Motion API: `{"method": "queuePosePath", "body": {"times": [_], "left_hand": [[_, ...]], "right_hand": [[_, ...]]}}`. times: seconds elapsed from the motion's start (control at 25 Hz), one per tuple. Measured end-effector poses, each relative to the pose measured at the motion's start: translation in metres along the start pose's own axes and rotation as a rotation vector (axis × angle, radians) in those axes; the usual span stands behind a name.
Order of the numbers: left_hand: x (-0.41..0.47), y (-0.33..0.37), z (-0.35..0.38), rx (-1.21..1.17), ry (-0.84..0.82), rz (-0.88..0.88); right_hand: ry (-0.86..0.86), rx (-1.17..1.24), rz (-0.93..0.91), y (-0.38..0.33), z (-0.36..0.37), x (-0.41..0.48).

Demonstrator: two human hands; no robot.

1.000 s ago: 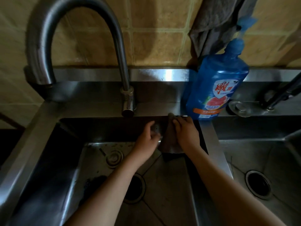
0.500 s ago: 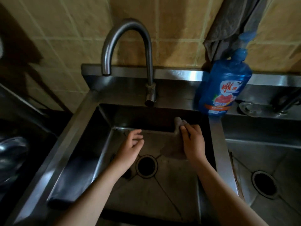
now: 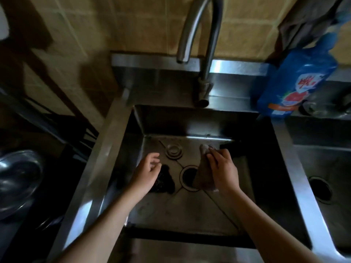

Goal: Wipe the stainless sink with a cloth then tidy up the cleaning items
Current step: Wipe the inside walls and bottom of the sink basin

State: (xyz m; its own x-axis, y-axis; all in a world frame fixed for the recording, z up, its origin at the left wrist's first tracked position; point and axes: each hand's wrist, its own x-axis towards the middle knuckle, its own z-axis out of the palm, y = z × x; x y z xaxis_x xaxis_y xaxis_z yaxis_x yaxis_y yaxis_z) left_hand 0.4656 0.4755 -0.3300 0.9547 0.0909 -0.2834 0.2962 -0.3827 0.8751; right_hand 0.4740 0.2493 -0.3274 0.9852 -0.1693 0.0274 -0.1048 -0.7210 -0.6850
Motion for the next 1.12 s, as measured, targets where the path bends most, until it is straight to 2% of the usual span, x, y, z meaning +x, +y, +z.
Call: {"method": "queuePosePath", "body": {"times": [0.2,0.44,0.64,0.84,0.92,1.0,1.12], "left_hand": [[0.022,-0.043,-0.007,0.167,-0.115,-0.019],[0.047,-0.069,0.022,0.364,-0.221,0.010],[0.059,-0.076,0.058,0.527,-0.312,0.081],[0.059,-0.079,0.103,0.715,-0.527,0.175],[0.068,-0.080,0.121,0.737,-0.461,0.207],[0.085,-0.082,0.131,0.756,-0.297,0.244],[0.121,-0.090,0.129,0.820,-0.081,0.238]], "right_hand": [[-0.062,-0.127,-0.014,0.000,0.045,-0.014],[-0.185,-0.232,-0.005,0.026,0.074,-0.013],[-0.214,-0.318,0.008,0.052,0.067,-0.010],[-0.304,-0.475,-0.007,0.104,0.053,-0.006],[-0.322,-0.402,0.069,0.116,0.049,0.002],[-0.378,-0.294,0.103,0.128,0.050,0.011],[-0.343,-0.268,0.128,0.139,0.053,0.022]]}}
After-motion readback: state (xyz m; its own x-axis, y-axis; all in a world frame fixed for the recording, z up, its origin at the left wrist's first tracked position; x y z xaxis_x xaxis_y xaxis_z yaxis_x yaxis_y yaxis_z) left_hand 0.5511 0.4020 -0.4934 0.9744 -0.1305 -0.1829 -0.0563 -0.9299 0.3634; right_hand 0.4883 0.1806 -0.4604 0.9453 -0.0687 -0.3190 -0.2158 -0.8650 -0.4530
